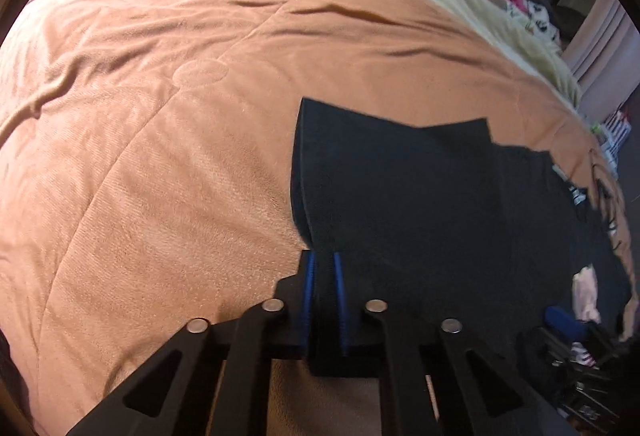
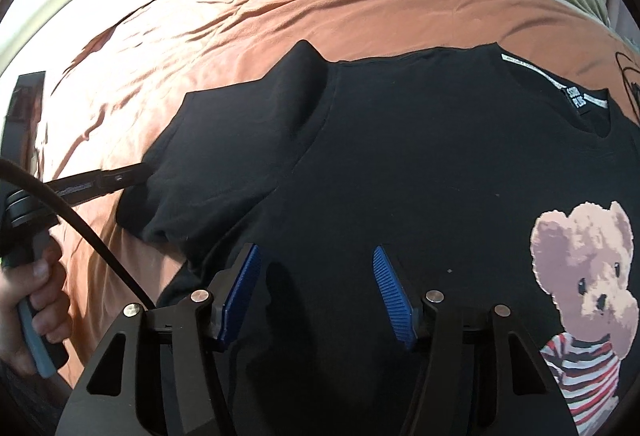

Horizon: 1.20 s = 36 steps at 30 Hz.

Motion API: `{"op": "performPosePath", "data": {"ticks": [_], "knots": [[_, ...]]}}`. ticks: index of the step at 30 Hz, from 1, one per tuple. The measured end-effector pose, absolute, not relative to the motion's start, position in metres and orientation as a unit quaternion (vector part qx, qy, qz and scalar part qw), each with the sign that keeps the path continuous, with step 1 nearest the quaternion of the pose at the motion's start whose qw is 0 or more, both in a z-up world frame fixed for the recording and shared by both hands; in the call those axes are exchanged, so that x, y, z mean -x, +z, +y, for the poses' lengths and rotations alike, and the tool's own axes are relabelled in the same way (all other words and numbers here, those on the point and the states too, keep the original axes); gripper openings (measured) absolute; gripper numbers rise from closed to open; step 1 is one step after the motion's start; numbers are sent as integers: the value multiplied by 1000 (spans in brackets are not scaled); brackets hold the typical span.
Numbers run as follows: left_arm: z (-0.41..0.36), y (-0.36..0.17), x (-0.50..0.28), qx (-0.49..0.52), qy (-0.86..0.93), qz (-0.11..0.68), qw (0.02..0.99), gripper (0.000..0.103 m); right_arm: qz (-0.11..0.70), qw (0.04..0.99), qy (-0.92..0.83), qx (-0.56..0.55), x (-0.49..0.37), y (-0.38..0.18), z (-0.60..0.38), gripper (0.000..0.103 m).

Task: Fold small clothes
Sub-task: 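Grasp the shirt side edge with the left gripper and fold it over the bear print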

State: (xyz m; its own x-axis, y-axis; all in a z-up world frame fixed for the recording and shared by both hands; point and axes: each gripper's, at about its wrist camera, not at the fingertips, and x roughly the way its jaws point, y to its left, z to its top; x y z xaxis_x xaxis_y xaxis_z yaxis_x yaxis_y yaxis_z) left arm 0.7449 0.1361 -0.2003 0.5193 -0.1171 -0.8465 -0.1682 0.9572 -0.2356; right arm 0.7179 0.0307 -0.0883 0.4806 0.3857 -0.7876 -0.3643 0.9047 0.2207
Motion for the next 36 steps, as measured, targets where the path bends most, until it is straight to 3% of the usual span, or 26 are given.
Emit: {"op": "performPosePath", "data": {"ticks": [4,12,36], "knots": [[139,-190,-740,154,3,480,864,5,460,860,217,-30,-728,-91,36,54],[133,-163,-736,159,-27,457,875,5,475,846,229,-72,-749,-102,47,37],[74,-105,-738,138,-116,421,889,5,471,822,276,-162,-760,-82,-31,37]]}}
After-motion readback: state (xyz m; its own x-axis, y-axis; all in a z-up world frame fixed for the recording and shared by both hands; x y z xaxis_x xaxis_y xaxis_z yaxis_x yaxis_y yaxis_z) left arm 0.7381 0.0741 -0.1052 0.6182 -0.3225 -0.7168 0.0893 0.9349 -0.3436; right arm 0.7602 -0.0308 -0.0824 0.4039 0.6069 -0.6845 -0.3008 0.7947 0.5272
